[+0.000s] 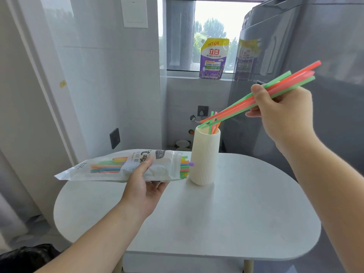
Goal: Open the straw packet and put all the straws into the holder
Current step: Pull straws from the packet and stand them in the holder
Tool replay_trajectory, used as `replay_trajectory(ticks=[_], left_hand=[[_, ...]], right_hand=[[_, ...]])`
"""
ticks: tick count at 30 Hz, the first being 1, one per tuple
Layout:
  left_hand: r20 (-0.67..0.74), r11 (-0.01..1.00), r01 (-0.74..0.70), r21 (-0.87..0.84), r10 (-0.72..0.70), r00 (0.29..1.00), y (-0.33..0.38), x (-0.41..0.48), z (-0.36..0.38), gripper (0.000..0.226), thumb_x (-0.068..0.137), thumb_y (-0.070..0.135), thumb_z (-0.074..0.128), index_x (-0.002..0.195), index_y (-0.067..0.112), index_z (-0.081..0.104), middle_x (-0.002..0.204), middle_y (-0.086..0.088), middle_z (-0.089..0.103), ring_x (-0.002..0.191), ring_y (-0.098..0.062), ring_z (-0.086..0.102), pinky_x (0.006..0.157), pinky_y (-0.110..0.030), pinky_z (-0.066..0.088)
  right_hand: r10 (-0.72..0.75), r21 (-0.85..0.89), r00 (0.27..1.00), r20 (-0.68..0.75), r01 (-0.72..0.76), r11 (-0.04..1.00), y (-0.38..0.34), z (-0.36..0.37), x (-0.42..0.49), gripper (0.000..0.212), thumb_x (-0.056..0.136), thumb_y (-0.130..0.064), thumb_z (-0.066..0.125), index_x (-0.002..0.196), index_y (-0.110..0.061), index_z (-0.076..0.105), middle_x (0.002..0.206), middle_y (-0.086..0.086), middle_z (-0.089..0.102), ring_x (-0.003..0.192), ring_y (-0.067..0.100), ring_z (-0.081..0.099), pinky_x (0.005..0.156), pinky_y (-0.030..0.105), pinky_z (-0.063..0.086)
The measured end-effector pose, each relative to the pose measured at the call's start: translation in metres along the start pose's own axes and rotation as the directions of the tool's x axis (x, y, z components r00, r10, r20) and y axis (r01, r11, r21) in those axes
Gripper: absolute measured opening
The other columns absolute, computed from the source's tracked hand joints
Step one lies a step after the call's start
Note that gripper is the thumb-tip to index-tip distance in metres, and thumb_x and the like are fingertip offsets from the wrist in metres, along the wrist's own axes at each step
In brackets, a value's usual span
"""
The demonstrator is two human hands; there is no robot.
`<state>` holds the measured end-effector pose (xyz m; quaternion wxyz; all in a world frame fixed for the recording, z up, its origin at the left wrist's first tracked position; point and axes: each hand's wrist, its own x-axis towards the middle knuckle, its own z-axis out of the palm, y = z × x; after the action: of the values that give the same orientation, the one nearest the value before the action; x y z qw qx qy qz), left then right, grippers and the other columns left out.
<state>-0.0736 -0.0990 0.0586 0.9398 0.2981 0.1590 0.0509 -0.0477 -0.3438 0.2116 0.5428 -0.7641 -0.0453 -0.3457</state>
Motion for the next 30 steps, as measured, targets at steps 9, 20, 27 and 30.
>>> replay_trajectory(ticks=[9,20,27,30], left_hand=[[0.02,0.999,0.035,0.032,-0.035,0.999,-0.003,-0.002,-0.001,0.026,0.092,0.016,0.071,0.117,0.017,0.068,0.095,-0.004,0.081,0.077,-0.019,0.078,0.065,-0.037,0.065],[0.026,0.998,0.046,0.04,-0.047,0.999,-0.005,-0.007,0.001,0.031,0.09,0.016,0.072,0.12,0.019,0.067,0.094,-0.005,0.081,0.077,-0.019,0.078,0.058,-0.036,0.064],[0.03,0.998,0.053,0.045,-0.054,0.998,-0.006,-0.008,0.002,0.036,0.089,0.016,0.073,0.124,0.019,0.067,0.096,-0.006,0.081,0.078,-0.02,0.079,0.058,-0.037,0.063],[0.031,0.997,0.057,0.052,-0.059,0.998,-0.007,-0.008,0.002,0.035,0.09,0.016,0.073,0.123,0.018,0.067,0.094,-0.006,0.081,0.077,-0.02,0.078,0.057,-0.036,0.063]], right_hand=[[-0.043,-0.199,0.996,0.076,0.057,0.978,-0.012,0.014,0.016,0.021,0.096,-0.039,0.064,0.087,-0.021,0.066,0.076,-0.007,0.071,0.06,0.01,0.073,0.062,0.025,0.059],[0.07,-0.36,0.961,0.266,0.032,0.933,0.001,0.054,0.035,0.029,0.096,-0.037,0.065,0.093,-0.009,0.069,0.083,0.006,0.073,0.065,0.018,0.074,0.065,0.033,0.062],[0.162,-0.406,0.927,0.34,-0.011,0.914,0.021,0.075,0.041,0.038,0.086,-0.045,0.074,0.096,-0.009,0.069,0.08,0.005,0.074,0.067,0.018,0.075,0.075,0.04,0.064],[0.141,-0.393,0.93,0.34,0.004,0.92,0.029,0.077,0.038,0.034,0.086,-0.044,0.074,0.094,-0.012,0.069,0.082,0.004,0.073,0.071,0.018,0.074,0.077,0.041,0.063]])
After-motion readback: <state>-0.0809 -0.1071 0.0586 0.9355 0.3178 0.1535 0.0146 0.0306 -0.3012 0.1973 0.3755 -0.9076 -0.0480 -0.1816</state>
